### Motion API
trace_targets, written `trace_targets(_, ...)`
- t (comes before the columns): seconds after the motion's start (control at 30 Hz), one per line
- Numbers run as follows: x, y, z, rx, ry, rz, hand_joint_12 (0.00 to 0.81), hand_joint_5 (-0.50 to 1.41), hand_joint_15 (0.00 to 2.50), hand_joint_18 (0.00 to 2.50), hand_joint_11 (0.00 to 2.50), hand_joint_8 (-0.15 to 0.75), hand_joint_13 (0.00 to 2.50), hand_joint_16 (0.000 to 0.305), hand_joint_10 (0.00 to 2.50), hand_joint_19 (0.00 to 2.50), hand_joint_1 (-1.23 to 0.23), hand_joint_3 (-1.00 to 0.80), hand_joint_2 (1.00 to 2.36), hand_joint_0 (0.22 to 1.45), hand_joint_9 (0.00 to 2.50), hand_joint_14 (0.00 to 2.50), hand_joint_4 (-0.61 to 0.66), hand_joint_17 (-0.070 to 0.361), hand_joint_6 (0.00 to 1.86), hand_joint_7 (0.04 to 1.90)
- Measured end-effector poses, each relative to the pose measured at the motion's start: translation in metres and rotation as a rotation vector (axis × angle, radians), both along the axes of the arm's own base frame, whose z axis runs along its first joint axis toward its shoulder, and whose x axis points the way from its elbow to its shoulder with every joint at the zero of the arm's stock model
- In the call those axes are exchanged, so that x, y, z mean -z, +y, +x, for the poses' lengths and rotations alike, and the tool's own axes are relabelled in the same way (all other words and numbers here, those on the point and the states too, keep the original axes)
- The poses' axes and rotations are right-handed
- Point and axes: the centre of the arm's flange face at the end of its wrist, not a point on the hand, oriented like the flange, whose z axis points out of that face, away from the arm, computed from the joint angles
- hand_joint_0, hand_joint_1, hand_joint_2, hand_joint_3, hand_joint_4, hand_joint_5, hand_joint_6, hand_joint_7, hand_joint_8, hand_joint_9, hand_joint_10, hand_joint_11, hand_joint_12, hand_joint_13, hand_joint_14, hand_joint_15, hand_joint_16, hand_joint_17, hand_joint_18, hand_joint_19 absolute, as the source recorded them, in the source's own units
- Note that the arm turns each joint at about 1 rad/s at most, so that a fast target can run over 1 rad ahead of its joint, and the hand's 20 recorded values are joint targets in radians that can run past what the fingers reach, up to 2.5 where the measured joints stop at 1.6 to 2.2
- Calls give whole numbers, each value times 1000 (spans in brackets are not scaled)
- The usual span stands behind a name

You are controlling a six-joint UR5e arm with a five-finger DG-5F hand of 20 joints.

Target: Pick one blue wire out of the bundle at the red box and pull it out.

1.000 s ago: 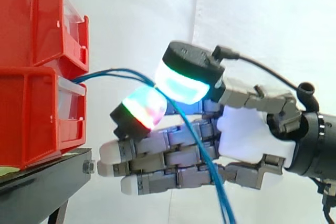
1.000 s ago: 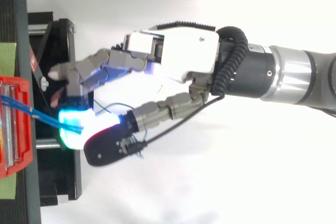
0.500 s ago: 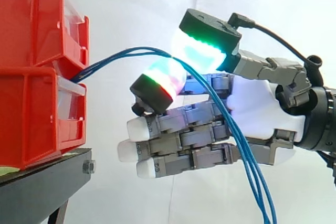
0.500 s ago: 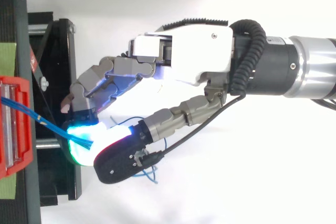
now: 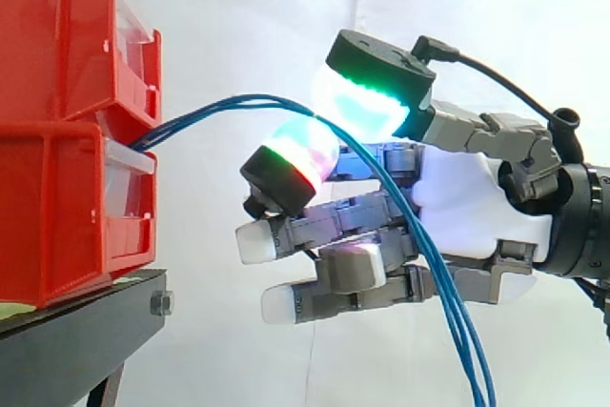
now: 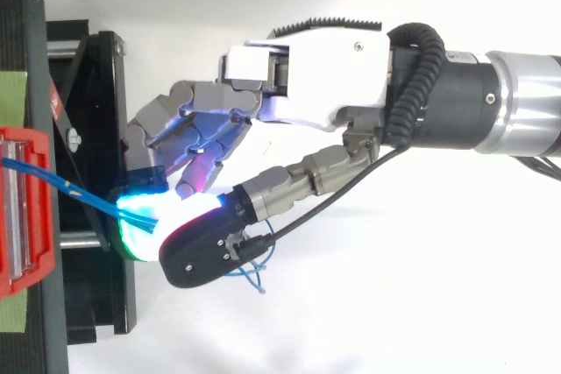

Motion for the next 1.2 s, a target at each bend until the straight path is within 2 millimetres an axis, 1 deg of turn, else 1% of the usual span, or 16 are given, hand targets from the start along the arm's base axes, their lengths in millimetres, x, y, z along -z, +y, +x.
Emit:
trace_targets(0.03, 0, -1, 0, 0, 0, 0, 303, -169, 1257, 439, 435, 266, 1185, 60, 15, 457, -667, -123, 1024, 581, 647, 23, 215, 136, 846, 1034)
trace_targets(0.13, 0, -3, 0, 1, 1, 0, 309, -169, 1285, 447, 655, 269, 1177, 60, 22, 449, -666, -125, 1023, 582, 763, 23, 209, 136, 845, 1037)
trace_targets(0.17, 0, -4, -1, 2, 1, 0, 317, -169, 1253, 447, 684, 268, 1140, 60, 22, 446, -666, -128, 1023, 583, 775, 23, 210, 136, 845, 1046)
trace_targets(0.37, 0, -6, -1, 7, 1, 1, 328, -171, 1228, 437, 856, 272, 1111, 60, 21, 441, -665, -131, 1023, 584, 895, 25, 207, 135, 845, 1042)
trace_targets(0.43, 0, -6, -1, 6, 1, 0, 332, -172, 1207, 431, 1134, 274, 1094, 60, 23, 441, -662, -131, 1023, 584, 1001, 25, 204, 135, 845, 1041)
trace_targets(0.47, 0, -6, -1, 6, 1, 0, 333, -172, 1213, 428, 1208, 274, 1089, 60, 21, 439, -662, -131, 1023, 584, 1029, 26, 203, 135, 845, 1039)
trace_targets(0.53, 0, -6, -1, 6, 1, 0, 336, -172, 1189, 428, 1244, 268, 1084, 60, 21, 440, -660, -134, 1023, 585, 1041, 26, 202, 135, 846, 1039)
trace_targets(0.63, 0, -7, -1, 6, 1, 0, 345, -173, 1172, 429, 1381, 266, 1075, 60, 14, 440, -659, -137, 1023, 585, 1127, 25, 203, 135, 847, 1028)
trace_targets(1.0, 0, -10, -1, 9, 2, 1, 346, -173, 1148, 424, 1384, 270, 1058, 60, 14, 440, -662, -133, 1023, 585, 1122, 27, 207, 135, 847, 1017)
trace_targets(1.2, -1, -13, -2, 11, 1, 4, 341, -170, 1143, 418, 1379, 266, 1054, 60, 14, 433, -701, -110, 1025, 587, 1111, 27, 197, 136, 848, 1027)
